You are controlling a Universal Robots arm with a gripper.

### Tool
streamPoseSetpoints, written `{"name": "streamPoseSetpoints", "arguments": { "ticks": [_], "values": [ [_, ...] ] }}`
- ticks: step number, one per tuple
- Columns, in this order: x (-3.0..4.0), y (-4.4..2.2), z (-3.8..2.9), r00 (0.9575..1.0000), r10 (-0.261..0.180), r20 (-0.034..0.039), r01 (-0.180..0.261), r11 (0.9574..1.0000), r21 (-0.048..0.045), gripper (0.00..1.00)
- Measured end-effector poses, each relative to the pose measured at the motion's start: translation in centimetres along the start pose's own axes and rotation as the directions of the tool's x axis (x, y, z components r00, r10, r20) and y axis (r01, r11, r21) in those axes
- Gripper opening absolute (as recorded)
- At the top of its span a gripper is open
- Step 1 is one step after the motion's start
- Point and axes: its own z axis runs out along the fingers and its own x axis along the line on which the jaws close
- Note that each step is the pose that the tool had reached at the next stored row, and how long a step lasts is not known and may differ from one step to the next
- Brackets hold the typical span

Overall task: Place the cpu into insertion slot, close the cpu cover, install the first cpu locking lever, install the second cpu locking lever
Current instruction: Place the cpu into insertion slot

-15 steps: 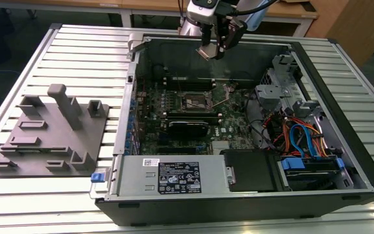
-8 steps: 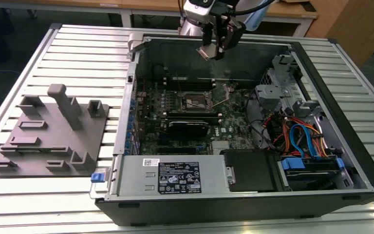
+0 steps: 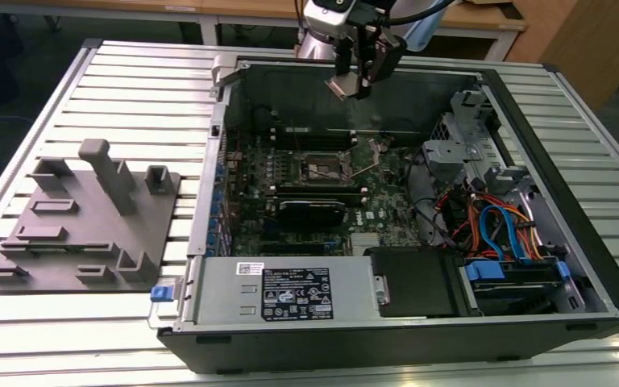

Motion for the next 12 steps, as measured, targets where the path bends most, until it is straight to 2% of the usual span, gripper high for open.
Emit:
{"name": "streamPoseSetpoints", "arguments": {
  "ticks": [1,4,5,8,12],
  "values": [
    [0.00,0.00,0.01,1.0000,0.001,-0.0011,-0.001,1.0000,0.0021,0.54],
    [0.00,0.00,0.01,0.9999,0.008,-0.0089,-0.008,0.9998,0.0192,0.54],
    [0.00,0.00,0.00,0.9999,0.012,-0.0095,-0.012,0.9997,0.0212,0.54],
    [-0.01,-0.01,0.04,0.9988,0.048,-0.0073,-0.048,0.9986,0.0219,0.54],
    [-0.02,-0.01,0.09,0.9929,0.119,-0.0011,-0.119,0.9927,0.0201,0.54]
  ]
}}
